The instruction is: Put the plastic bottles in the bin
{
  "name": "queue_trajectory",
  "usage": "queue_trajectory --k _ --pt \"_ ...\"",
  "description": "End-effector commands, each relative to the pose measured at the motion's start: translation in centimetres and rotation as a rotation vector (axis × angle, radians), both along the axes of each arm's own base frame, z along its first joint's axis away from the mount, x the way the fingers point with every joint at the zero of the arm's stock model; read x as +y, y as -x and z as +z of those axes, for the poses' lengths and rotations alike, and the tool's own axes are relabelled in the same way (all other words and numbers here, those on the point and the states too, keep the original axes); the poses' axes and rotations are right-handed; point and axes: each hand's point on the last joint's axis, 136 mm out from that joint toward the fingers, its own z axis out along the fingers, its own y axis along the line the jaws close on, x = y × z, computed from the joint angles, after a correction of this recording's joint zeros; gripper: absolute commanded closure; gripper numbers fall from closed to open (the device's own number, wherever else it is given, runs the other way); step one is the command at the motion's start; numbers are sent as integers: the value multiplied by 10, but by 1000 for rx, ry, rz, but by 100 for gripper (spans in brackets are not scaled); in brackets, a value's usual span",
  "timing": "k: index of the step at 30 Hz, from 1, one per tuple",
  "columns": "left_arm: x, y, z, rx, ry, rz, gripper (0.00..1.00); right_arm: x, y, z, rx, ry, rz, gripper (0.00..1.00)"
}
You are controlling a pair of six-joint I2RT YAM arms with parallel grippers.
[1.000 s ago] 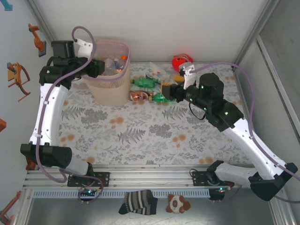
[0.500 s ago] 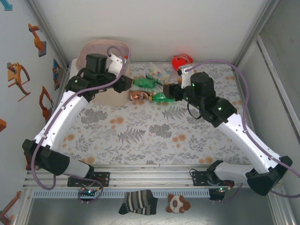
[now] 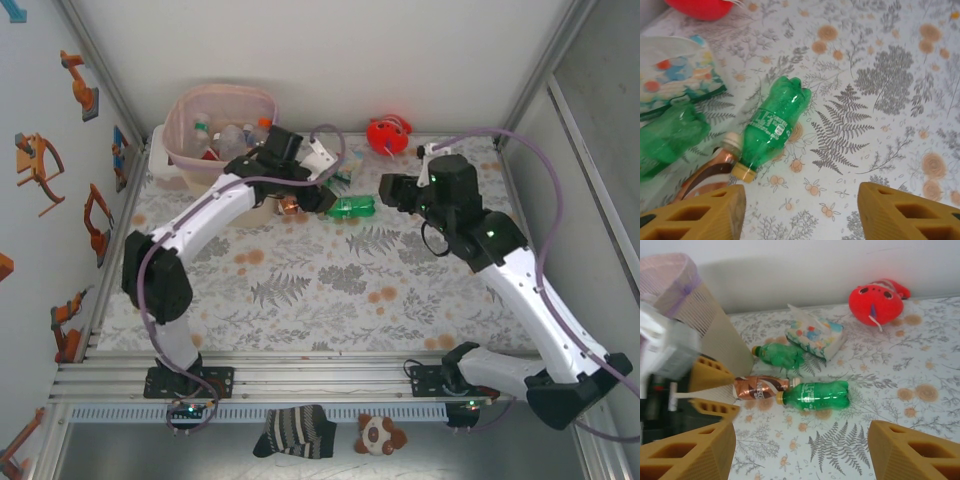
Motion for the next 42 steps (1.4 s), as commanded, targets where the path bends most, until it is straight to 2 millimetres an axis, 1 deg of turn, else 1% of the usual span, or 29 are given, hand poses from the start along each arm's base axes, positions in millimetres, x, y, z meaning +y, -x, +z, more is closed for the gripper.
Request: queue_trajectory --k 1,6,11,13,16,23,25,29,34,39,42 --pt "-24 -7 7 -70 6 -90 36 -20 10 12 -25 -14 -66 31" --pt "-47 -30 -28 -70 -52 -105 35 -30 20 18 -44 -17 -80 31" --pt "-61 -47 -63 -113 -132 -139 31 -35 26 20 -47 -19 -90 31" --pt "-65 -53 -80 -128 -169 -151 30 -35 28 20 -45 -21 -89 31" --pt "-68 -58 -99 -134 -207 -170 28 -37 30 19 -41 -26 -92 31" --pt "-70 -64 -139 -96 -270 -195 21 -39 33 13 -28 -38 -101 31" --pt "-70 -67 -147 -88 -283 -193 20 -37 33 11 -22 -42 -96 31" --pt "-73 -65 -162 -53 -289 -203 20 -36 34 10 -16 -49 -91 31" --pt "-75 -57 -175 -22 -304 -221 26 -38 35 8 -17 -46 -96 31" --pt "-74 -52 -176 -8 -310 -227 34 -38 35 7 -16 -45 -96 31" --pt "-72 -51 -175 -6 -316 -226 34 -36 34 6 -15 -48 -92 31"
